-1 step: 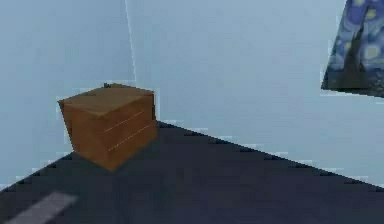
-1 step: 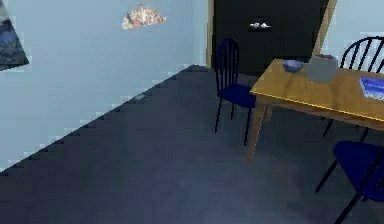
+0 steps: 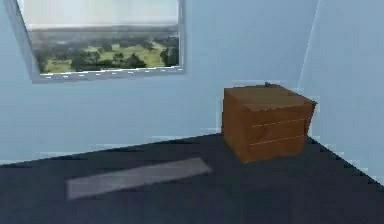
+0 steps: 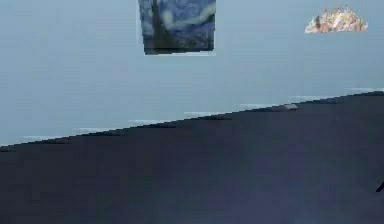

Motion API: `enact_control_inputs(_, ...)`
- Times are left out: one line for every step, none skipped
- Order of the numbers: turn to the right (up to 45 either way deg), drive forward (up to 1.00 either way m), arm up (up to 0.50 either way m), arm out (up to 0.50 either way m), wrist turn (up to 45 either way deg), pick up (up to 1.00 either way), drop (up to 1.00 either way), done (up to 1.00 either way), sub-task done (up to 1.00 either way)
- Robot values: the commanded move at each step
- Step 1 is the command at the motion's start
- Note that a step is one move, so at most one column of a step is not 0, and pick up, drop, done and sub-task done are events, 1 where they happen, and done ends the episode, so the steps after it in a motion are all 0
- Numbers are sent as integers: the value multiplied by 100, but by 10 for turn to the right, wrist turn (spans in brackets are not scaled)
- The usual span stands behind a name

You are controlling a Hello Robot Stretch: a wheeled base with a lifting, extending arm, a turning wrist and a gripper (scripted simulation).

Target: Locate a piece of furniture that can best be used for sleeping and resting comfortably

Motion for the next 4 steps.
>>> enact_control_inputs(-450, 0, 0, 0, 0, 0, 0, 0, 0)
enact_control_inputs(-450, 0, 0, 0, 0, 0, 0, 0, 0)
enact_control_inputs(-30, 0, 0, 0, 0, 0, 0, 0, 0)
enact_control_inputs(0, 90, 0, 0, 0, 0, 0, 0, 0)
